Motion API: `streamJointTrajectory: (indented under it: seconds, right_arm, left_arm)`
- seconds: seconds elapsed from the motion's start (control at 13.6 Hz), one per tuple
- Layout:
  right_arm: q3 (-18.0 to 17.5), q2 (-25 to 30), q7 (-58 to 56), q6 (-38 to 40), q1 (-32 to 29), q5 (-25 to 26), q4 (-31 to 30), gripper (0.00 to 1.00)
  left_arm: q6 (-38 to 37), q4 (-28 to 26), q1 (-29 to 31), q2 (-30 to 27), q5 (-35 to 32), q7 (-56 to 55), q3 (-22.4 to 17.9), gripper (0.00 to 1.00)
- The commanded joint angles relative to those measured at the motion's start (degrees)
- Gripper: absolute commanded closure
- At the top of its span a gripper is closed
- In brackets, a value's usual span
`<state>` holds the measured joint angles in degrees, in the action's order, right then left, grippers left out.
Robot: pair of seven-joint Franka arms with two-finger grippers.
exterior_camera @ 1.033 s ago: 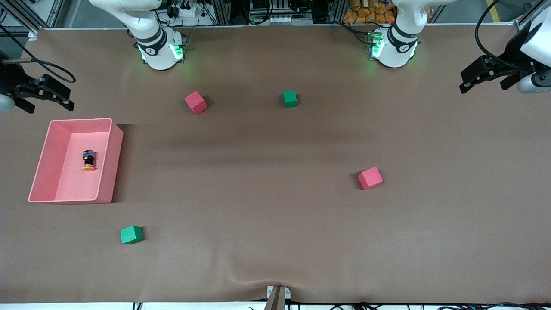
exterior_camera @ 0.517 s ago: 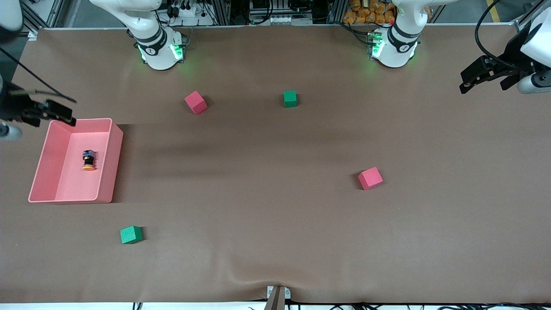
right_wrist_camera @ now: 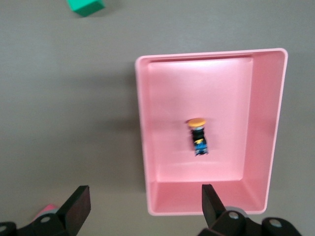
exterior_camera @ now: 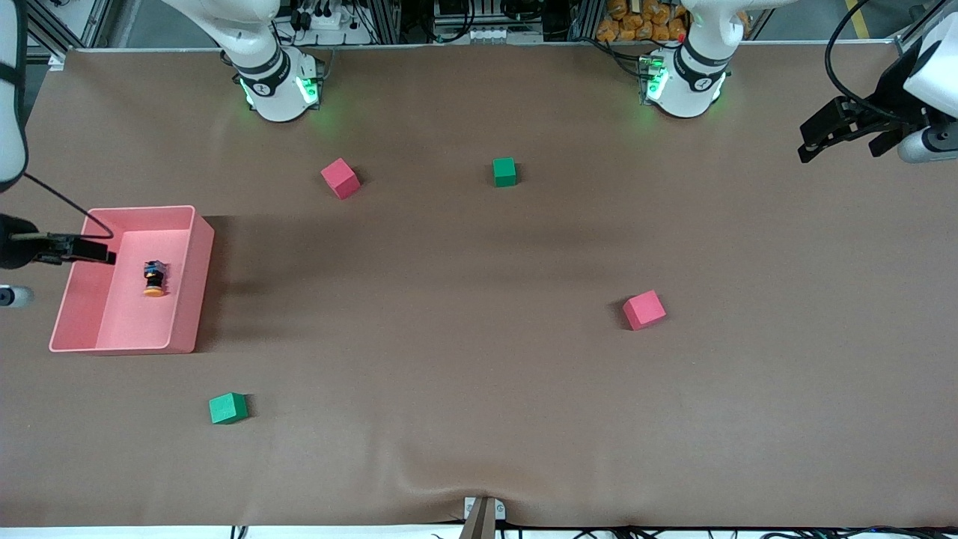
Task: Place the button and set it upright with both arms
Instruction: 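Reach the right gripper down into the pink tray over the button, then grasp the yellow button by its blue base with the right gripper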
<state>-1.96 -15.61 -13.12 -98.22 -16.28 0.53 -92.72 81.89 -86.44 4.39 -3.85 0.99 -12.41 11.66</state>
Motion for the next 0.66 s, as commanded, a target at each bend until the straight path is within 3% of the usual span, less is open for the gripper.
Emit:
streamJointTrajectory:
  seconds: [0.0,0.59]
  right_arm:
    - [-1.0,-1.1,-2.3,-6.9,-3.4,0.9,-5.4,0.00]
    - [-1.0,-9.3,-12.0,-23.7,-8.5,0.9,-12.6,0.00]
  left_arm:
    - [-0.7,0.4,0.3,0.0,-0.1,0.4,0.3,0.00]
    - [-0.7,0.0,-0.1,0.1,-0.1,0.0,0.4,0.00]
